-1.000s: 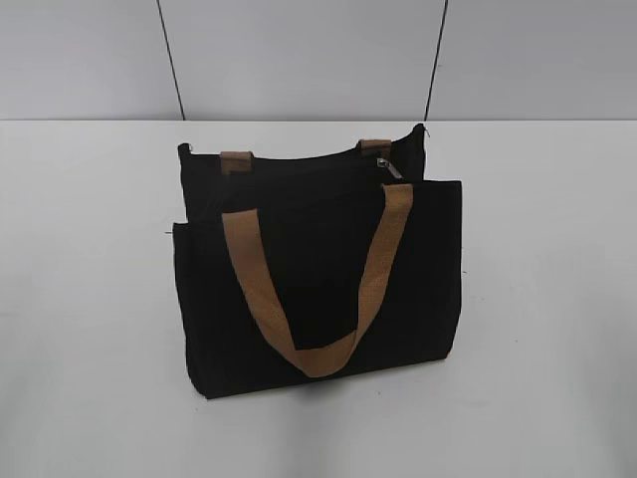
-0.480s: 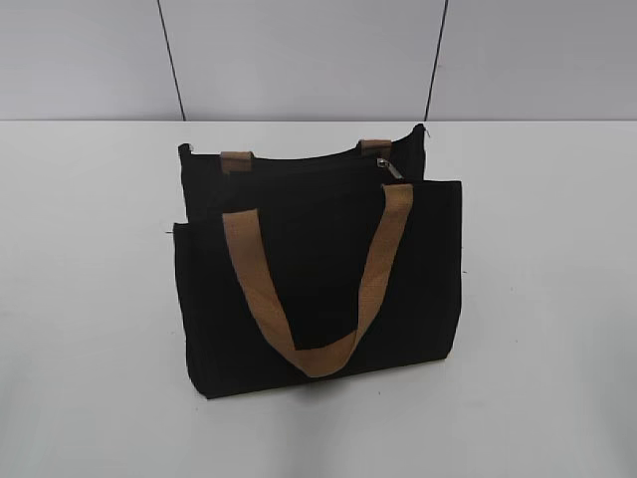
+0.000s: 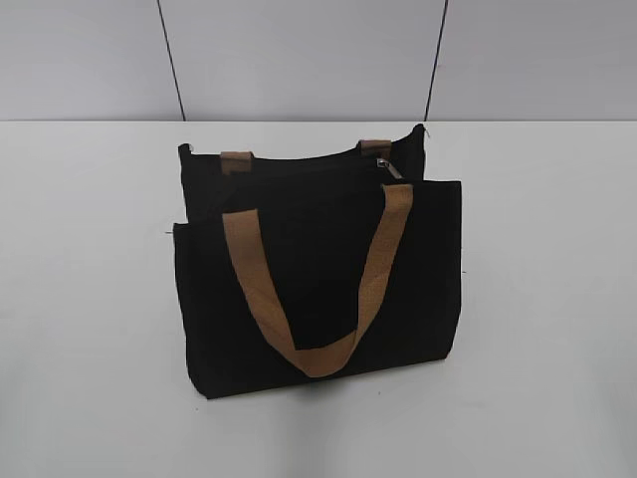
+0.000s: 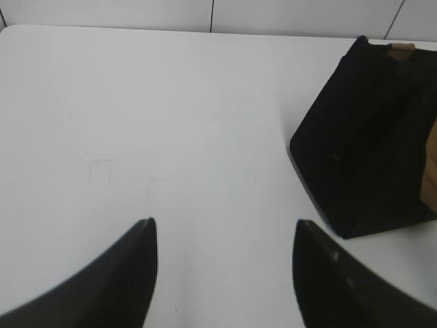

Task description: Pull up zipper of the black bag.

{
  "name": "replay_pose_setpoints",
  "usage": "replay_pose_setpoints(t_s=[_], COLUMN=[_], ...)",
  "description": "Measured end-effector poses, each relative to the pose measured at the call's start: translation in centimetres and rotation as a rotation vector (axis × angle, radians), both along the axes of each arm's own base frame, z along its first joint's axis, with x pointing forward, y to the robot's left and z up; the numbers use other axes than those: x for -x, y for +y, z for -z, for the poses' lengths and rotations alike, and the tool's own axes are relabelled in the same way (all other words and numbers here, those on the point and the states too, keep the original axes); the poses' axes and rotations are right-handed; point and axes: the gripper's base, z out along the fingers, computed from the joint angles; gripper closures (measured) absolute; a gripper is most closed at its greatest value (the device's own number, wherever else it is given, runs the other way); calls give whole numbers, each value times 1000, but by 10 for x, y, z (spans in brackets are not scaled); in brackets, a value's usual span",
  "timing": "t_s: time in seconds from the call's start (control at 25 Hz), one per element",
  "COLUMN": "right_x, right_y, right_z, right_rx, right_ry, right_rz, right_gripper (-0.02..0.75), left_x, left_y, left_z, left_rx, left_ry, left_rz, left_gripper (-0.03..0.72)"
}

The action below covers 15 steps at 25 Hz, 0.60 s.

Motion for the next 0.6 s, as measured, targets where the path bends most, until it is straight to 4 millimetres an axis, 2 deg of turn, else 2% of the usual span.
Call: replay_pose_setpoints(t_s=[0.16,0.6], right_x=[9,9], right_y=[0,-1], right_z=[1,1], right_rx=[-3,0], right_ry=[-59,-57], right_rz=[0,1], right_gripper=[275,274], left_x=[0,0], left_y=[0,0], left_z=[0,0], left_rx=[-1,-1], left_ry=[-2,-2], left_rz=[0,0], left_gripper=[216,219])
